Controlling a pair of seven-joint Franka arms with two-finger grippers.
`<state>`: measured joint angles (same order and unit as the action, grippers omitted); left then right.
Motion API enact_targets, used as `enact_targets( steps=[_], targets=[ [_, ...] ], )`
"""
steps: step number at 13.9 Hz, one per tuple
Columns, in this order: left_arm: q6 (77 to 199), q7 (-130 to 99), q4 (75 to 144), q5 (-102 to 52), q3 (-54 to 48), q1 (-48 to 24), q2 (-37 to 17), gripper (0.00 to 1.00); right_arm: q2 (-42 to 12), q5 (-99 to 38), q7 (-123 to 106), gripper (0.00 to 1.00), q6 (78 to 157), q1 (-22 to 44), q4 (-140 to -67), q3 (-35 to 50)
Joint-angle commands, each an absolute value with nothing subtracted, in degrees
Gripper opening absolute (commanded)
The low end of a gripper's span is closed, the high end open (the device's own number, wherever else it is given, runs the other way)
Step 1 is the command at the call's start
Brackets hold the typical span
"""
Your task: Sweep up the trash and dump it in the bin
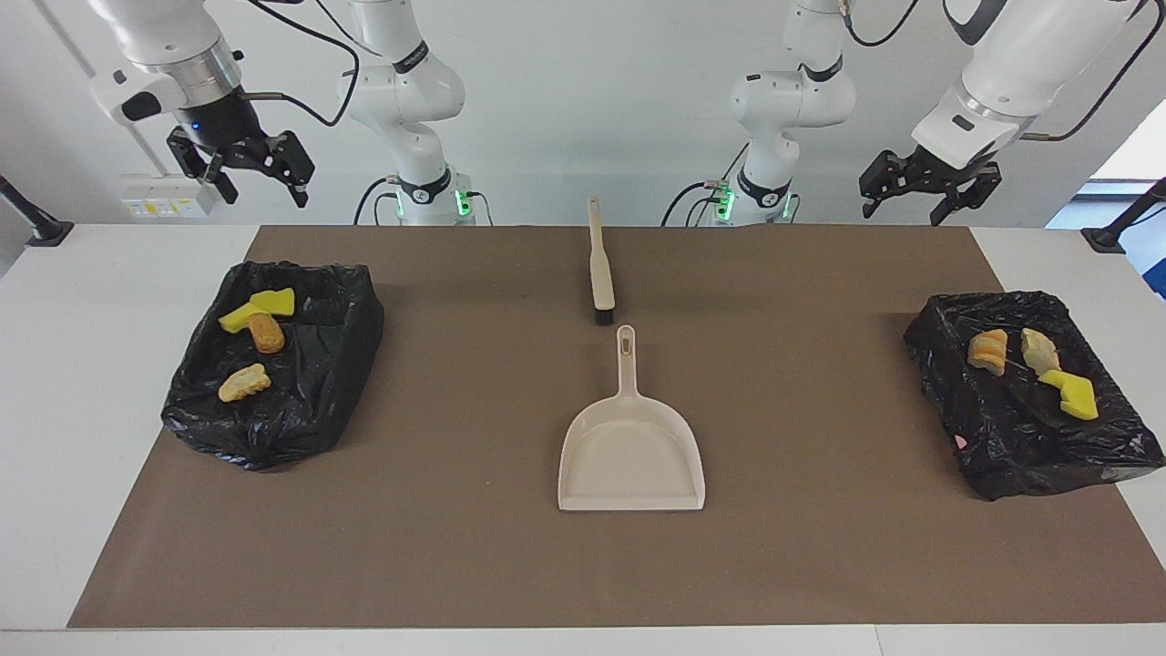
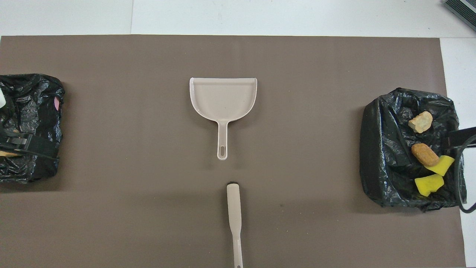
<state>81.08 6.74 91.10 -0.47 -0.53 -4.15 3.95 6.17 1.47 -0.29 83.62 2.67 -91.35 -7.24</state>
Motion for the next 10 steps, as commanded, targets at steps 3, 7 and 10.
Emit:
enact_targets(
  steps=[3, 7, 10],
  targets=[
    [82.9, 6.0, 88.1, -0.9, -0.6, -3.9, 3.0, 1.0, 7.5, 2.6, -2.2, 1.0, 84.8, 2.5, -92.9, -7.0],
    [83.1, 6.2, 88.3, -0.4, -0.6, -3.9, 3.2, 1.0, 7.5, 2.6, -2.2, 1.0, 84.8, 2.5, -92.9, -7.0],
    [83.1, 6.2, 88.7, -0.4, -0.6, -3.9, 3.3, 1.0, 7.4, 2.6, -2.2, 1.0, 84.8, 2.5, -92.9, -7.0]
  ],
)
